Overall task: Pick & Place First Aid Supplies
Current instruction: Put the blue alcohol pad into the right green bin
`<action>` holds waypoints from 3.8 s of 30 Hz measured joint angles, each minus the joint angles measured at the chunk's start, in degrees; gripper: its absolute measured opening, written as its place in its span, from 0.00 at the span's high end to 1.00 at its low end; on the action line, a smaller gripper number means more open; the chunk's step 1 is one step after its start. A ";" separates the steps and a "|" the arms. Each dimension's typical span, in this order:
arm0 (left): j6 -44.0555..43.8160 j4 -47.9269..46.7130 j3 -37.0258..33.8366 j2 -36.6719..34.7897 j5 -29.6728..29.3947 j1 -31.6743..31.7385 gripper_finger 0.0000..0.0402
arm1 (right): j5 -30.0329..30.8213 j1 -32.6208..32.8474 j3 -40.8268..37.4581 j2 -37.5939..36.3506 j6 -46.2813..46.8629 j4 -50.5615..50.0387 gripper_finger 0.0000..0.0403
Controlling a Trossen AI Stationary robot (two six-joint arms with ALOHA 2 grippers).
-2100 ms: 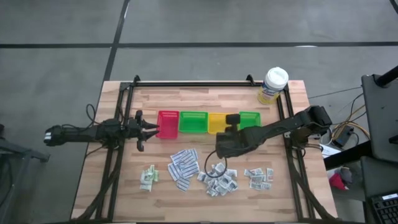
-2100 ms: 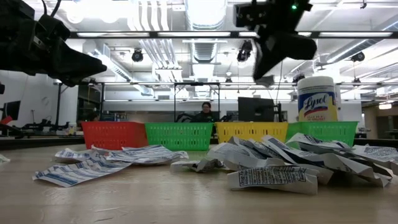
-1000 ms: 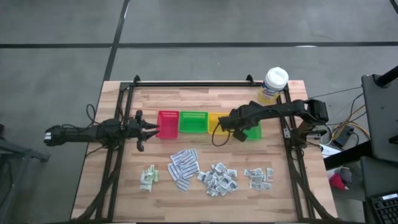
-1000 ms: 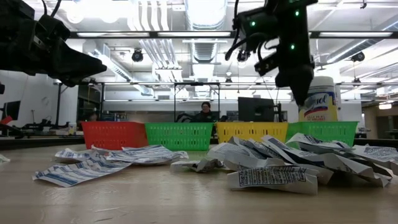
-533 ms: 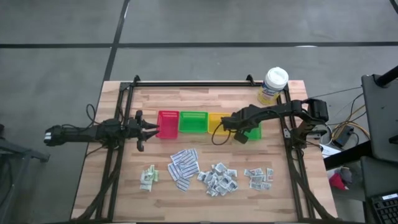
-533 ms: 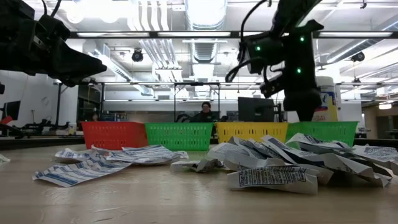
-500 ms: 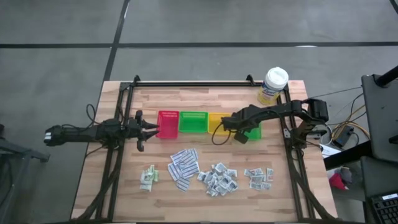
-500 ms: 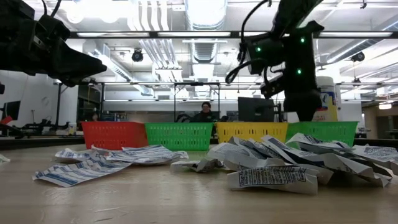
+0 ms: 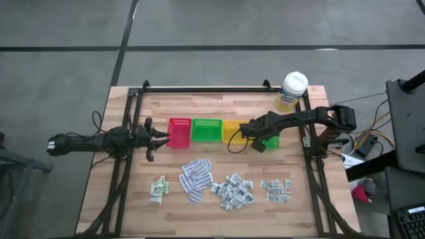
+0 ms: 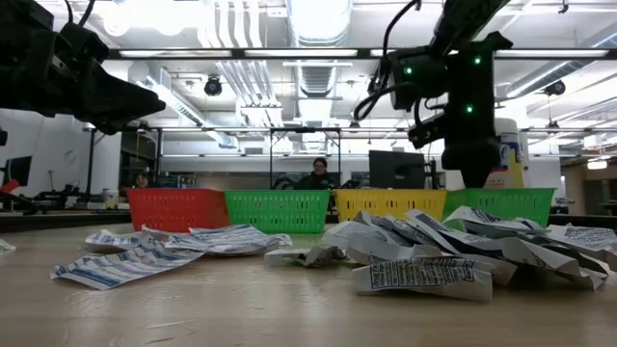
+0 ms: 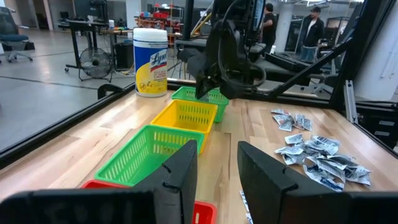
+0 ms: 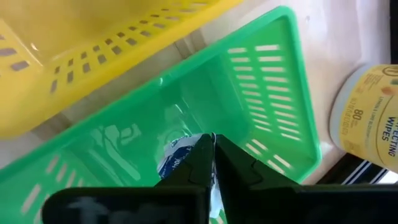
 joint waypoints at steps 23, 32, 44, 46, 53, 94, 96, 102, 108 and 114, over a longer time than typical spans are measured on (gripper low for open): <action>0.02 0.17 0.00 0.01 -0.04 0.00 0.72 | -12.68 3.33 -0.15 -13.49 -2.94 -0.11 0.73; 0.02 0.22 0.00 0.01 -0.04 0.00 0.72 | -17.18 10.07 -0.15 -19.58 -2.12 4.83 0.76; 0.01 0.20 0.00 0.03 -0.02 0.00 0.72 | -20.04 20.19 -0.15 -17.68 -3.46 12.19 0.81; 0.00 0.18 0.00 0.12 -0.02 0.00 0.72 | -21.88 21.94 -0.15 -16.55 -3.79 14.08 0.82; 0.01 0.09 0.00 0.33 0.00 0.00 0.72 | -24.59 26.56 -0.13 -10.18 -3.82 17.84 0.83; 0.02 0.07 0.00 0.65 0.00 0.00 0.72 | -23.82 31.98 4.87 5.79 3.57 22.17 0.66; 0.02 0.07 0.00 0.65 0.00 0.00 0.72 | -23.82 32.04 4.54 5.79 4.03 22.15 0.67; 0.02 0.07 0.00 0.65 0.00 0.00 0.72 | -23.82 32.09 4.11 5.79 5.82 22.37 0.68; 0.02 0.07 0.00 0.65 0.00 0.00 0.72 | -22.40 32.17 2.83 5.79 6.87 24.40 0.66; 0.04 0.07 0.00 0.65 0.00 0.00 0.72 | -22.31 32.17 1.41 5.79 8.23 25.57 0.67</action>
